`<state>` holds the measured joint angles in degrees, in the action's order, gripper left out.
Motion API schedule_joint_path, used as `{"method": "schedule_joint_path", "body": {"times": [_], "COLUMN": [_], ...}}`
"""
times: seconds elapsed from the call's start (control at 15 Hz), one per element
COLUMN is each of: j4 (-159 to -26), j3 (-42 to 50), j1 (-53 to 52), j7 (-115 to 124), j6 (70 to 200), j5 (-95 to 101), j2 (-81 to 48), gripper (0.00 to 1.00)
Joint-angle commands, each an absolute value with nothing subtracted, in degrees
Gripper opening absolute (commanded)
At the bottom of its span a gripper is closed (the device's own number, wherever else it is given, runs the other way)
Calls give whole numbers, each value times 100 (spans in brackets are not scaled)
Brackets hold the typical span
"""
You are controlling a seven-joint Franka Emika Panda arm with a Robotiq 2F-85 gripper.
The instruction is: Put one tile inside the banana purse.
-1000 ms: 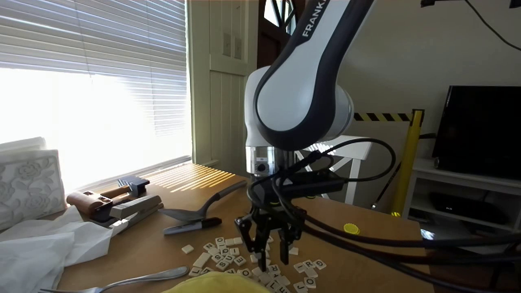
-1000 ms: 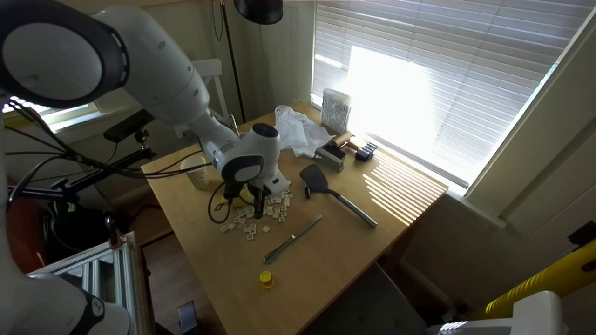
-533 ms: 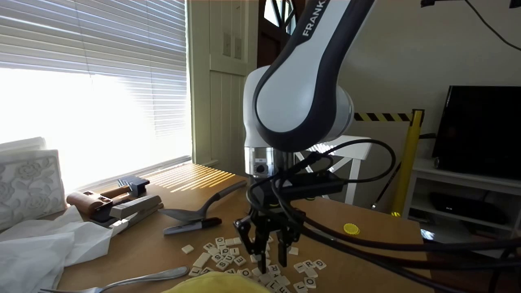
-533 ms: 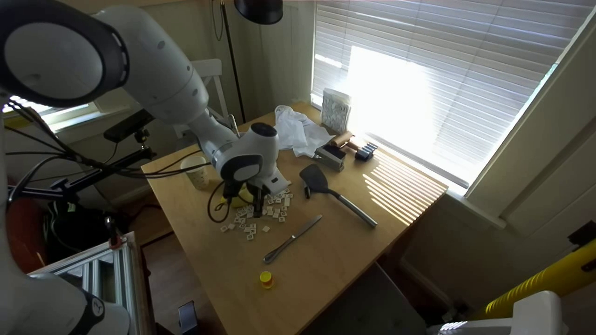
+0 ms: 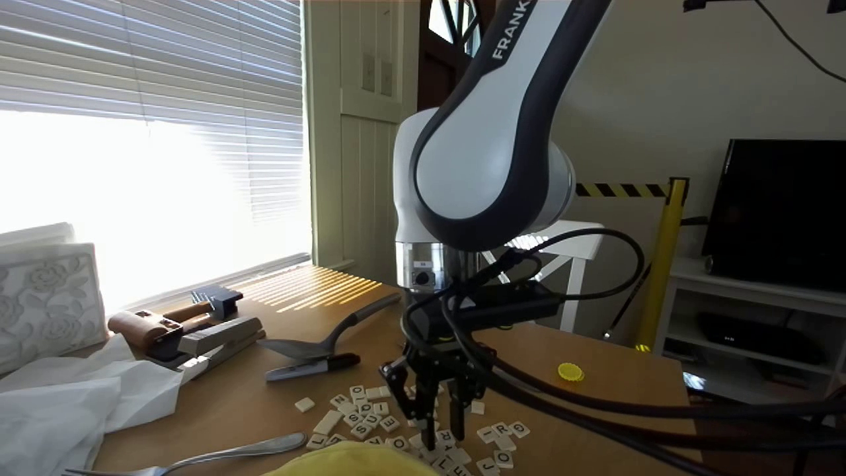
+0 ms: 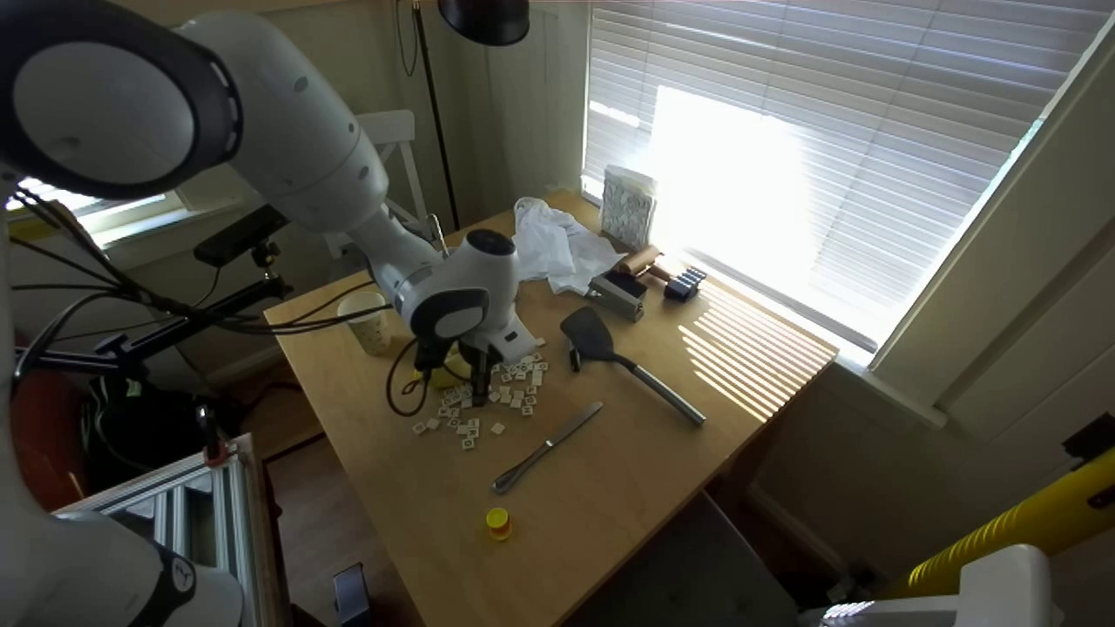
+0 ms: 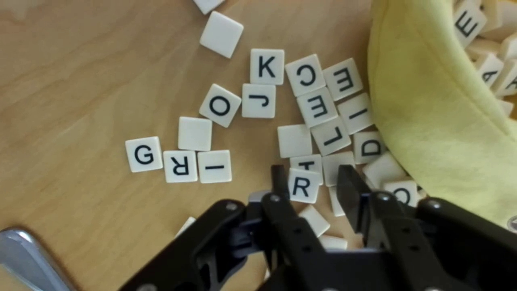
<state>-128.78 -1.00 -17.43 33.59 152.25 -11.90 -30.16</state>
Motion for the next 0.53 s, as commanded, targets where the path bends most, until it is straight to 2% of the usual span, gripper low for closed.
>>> {"method": "schedule_joint_path", "body": {"times": [0.0, 0.13, 0.2, 0.27, 0.47], "j4": [-12951, -12957, -12962, -12967, -12975], "j3": [-48, -39, -42, -33, -18], "j1": [-1814, -1819, -1815, -1822, -1830], "j7": [3503, 3503, 3494, 3499, 3497], "j6": [15363, 15369, 15379, 15391, 15414], "j5": [-1073, -1063, -1066, -1057, -1040], "j2": [-3032, -3042, -3041, -3037, -3004], "gripper": [35, 32, 27, 8, 1]}}
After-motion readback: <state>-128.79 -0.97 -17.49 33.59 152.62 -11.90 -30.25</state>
